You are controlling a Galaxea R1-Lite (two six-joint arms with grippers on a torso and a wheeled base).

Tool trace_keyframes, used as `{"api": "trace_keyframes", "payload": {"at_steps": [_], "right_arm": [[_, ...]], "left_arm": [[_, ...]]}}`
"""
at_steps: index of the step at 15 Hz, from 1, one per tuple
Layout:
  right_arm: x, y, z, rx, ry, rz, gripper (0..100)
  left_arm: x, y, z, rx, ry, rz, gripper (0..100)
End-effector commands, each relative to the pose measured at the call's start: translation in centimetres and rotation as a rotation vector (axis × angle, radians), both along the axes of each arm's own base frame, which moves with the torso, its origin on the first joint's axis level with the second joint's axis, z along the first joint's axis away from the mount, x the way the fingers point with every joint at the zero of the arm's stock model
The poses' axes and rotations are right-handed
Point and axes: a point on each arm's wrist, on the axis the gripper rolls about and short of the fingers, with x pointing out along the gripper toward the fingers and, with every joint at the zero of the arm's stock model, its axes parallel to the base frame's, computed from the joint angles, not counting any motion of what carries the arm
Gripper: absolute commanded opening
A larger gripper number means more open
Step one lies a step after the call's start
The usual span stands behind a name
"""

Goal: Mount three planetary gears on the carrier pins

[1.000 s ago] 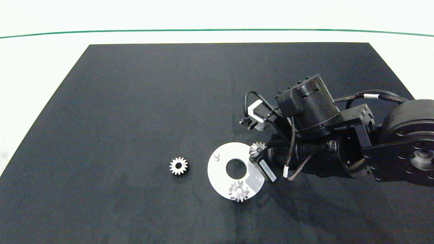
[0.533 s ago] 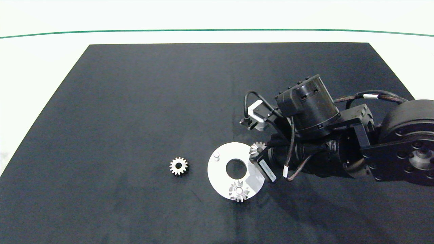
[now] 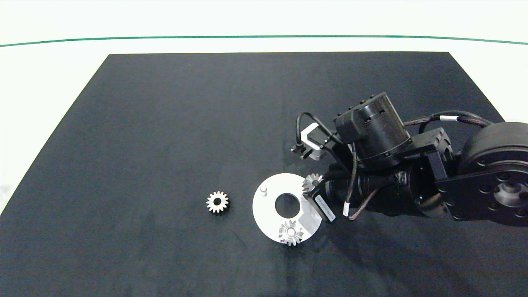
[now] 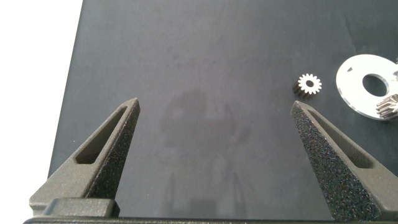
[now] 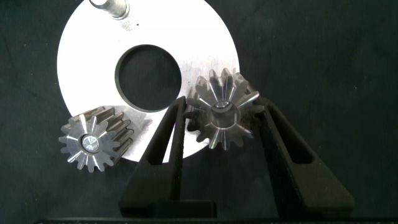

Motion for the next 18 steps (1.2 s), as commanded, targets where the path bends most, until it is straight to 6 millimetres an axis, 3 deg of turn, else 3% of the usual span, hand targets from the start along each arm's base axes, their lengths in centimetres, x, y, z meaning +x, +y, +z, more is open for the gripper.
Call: {"api": "trace_keyframes", "payload": {"at_steps": [1,18], "right_arm": [[0.1,-0.02,0.18,0.001,-0.006,-0.002,0],[0.35,0.3,-0.2,-0.006,0.005,0.002,0]], "left_arm": [[0.01,0.0,-0.05,0.0,0.002,0.0,100],[-0.03,0.0,0.11,0.0,-0.002,-0.002,100]]}}
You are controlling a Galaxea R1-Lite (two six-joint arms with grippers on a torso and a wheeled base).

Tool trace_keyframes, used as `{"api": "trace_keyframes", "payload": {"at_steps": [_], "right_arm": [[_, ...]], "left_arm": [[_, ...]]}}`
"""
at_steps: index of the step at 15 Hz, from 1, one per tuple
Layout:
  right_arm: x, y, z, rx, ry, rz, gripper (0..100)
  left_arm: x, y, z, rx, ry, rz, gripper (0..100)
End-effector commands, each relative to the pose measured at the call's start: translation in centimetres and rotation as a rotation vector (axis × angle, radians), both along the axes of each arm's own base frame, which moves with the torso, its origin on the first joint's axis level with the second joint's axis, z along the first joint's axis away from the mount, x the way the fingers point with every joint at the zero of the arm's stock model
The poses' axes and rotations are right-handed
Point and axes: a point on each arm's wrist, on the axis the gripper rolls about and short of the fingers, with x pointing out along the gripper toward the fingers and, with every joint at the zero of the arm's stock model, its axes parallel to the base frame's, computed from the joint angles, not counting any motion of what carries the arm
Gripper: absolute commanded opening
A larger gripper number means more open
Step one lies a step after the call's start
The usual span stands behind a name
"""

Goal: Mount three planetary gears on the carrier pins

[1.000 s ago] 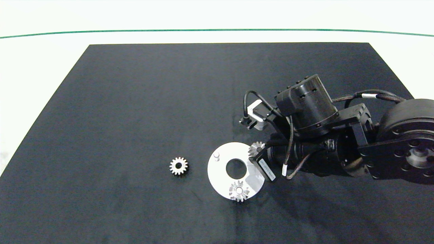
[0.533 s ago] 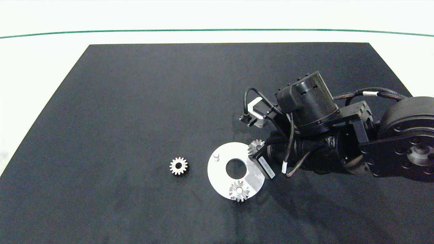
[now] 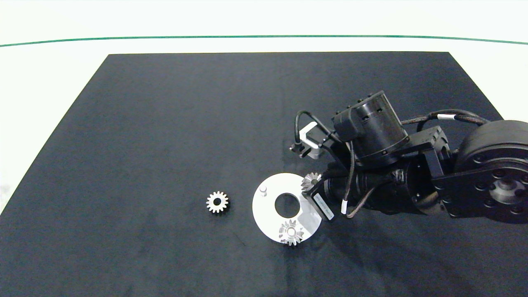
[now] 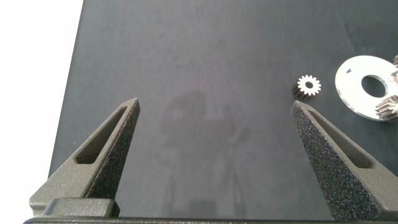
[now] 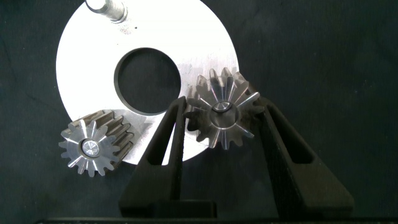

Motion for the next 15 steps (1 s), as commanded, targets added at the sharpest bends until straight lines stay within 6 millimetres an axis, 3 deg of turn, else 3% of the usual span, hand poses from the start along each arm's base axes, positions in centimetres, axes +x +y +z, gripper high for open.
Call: {"api": "trace_keyframes", "payload": {"at_steps": [1,3,4,13,14,15], "right_arm": [[0.2,0.1,-0.3,-0.008,0.005,-0.001,0],[0.3,0.2,-0.5,-0.01,0.008,-0.001,0],[0.3,0.2,-0.5,-0.011,0.007,-0.003,100],[0.0,0.1,0.0,0.001,0.0,0.0,100],[-0.7,-0.3,1.0,0.02,-0.02,0.007,100],[-2.5,-1.3,3.2,0.067,-0.067,0.027,100]], "left_arm": [[0.0,0.0,0.0,-0.001,0.004,0.0,100],[0.1,0.0,0.0,-0.013,0.006,0.0,100],[0.1,0.0,0.0,-0.013,0.006,-0.003,100],[0.1,0.0,0.0,-0.016,0.008,-0.013,100],[0.1,0.0,0.1,-0.014,0.006,-0.013,100],[0.2,0.0,0.1,-0.014,0.006,-0.015,100]]}}
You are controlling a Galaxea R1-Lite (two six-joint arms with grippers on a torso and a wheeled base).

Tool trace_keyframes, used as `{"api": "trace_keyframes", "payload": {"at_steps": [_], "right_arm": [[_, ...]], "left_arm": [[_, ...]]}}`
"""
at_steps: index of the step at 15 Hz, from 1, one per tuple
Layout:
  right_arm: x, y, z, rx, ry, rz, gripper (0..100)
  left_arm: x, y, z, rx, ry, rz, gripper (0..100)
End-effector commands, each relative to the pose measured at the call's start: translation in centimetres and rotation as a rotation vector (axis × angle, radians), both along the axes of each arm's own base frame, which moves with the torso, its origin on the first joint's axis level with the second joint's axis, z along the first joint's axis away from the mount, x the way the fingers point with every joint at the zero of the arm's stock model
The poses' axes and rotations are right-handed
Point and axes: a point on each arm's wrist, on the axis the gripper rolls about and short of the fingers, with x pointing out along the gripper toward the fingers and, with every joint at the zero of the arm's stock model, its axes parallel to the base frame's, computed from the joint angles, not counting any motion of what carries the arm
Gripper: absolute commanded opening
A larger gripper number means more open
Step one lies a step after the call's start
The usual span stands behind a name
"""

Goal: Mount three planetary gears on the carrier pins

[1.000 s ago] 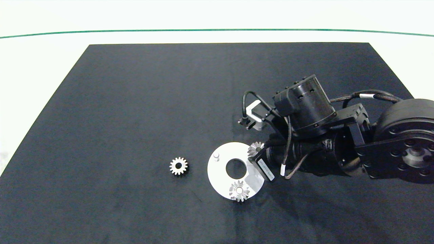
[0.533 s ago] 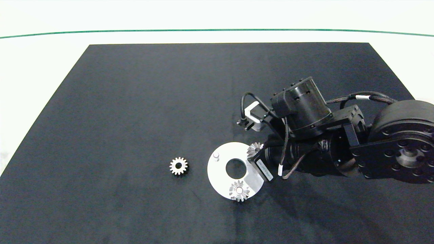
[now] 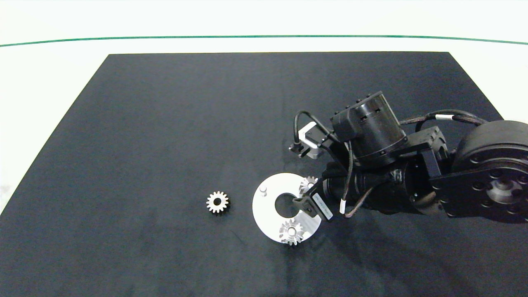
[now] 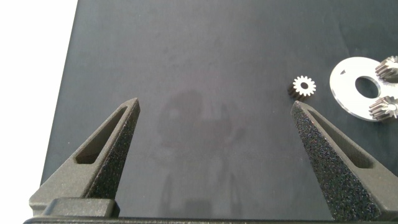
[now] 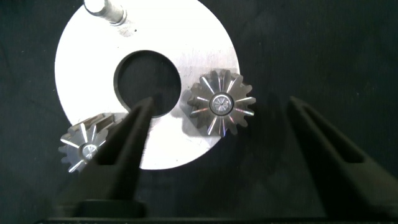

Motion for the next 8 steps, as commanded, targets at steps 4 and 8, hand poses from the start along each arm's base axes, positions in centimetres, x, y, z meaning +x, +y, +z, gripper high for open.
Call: {"api": "trace_keyframes", "payload": {"at_steps": [4,8], "right_arm": [[-10.0,-10.8,8.6,0.207,-0.242,-0.061,100],[-18.6,-20.4,4.9,0.24,-0.337,-0.26,100]], "left_arm": [[1.1,0.0,-0.2,0.018,0.051,-0.022,100],[5.1,-0.8,-1.5,0.159,0.244,-0.203,100]]}}
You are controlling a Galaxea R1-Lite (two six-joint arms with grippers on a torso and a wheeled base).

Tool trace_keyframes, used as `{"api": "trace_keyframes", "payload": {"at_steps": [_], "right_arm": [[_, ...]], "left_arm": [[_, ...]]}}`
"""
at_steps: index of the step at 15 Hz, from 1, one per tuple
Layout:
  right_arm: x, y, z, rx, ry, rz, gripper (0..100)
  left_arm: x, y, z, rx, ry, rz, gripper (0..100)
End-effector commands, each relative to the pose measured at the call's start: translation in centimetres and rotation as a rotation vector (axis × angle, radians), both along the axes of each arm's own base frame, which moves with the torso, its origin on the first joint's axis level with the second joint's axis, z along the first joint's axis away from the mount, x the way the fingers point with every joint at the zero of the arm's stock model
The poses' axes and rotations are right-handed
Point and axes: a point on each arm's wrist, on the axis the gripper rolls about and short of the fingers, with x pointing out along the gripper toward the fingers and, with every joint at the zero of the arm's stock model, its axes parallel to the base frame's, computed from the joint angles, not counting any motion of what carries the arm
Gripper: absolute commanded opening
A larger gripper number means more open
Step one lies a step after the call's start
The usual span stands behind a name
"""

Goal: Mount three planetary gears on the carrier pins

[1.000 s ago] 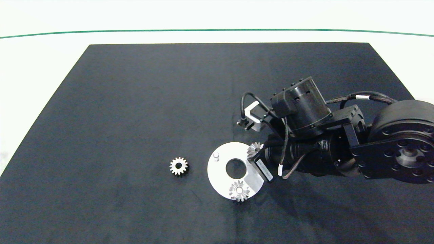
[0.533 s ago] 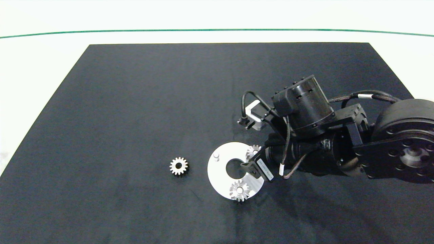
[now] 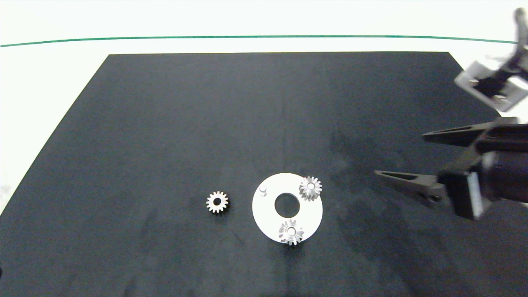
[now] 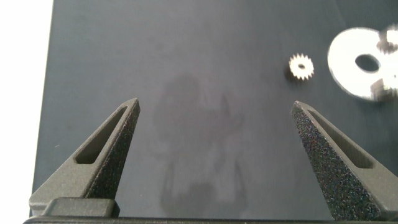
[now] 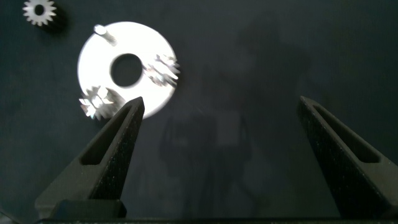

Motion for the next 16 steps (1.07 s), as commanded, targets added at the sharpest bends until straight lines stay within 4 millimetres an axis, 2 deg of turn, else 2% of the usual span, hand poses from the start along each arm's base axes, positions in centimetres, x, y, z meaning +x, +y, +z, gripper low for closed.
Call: {"api": "trace_keyframes", "payload": {"at_steps": [1,4,5,7,11,16], "right_arm": [[-11.1,-11.2,-4.0,0.069,-0.099,-0.213,100],[-14.9,-13.5,-5.2,0.108,-0.147,-0.275,100],[-15.8,-13.9,-5.5,0.116,-0.164,-0.303,100],[-16.9,-14.4,-5.9,0.126,-0.18,-0.315,100],[-17.8,-14.7,-6.6,0.13,-0.189,-0.342,100],[-18.0,-14.8,-7.0,0.134,-0.19,-0.343,100]], "left_arm": [[4.6,-1.1,-1.6,0.138,0.227,-0.156,100],[8.8,-3.2,-2.9,0.182,0.329,-0.264,100],[10.8,-4.3,-3.9,0.196,0.343,-0.295,100],[13.1,-6.5,-4.6,0.21,0.309,-0.349,100],[16.2,-10.8,-5.1,0.281,0.332,-0.378,100],[19.5,-13.2,-5.9,0.281,0.295,-0.351,100]]}}
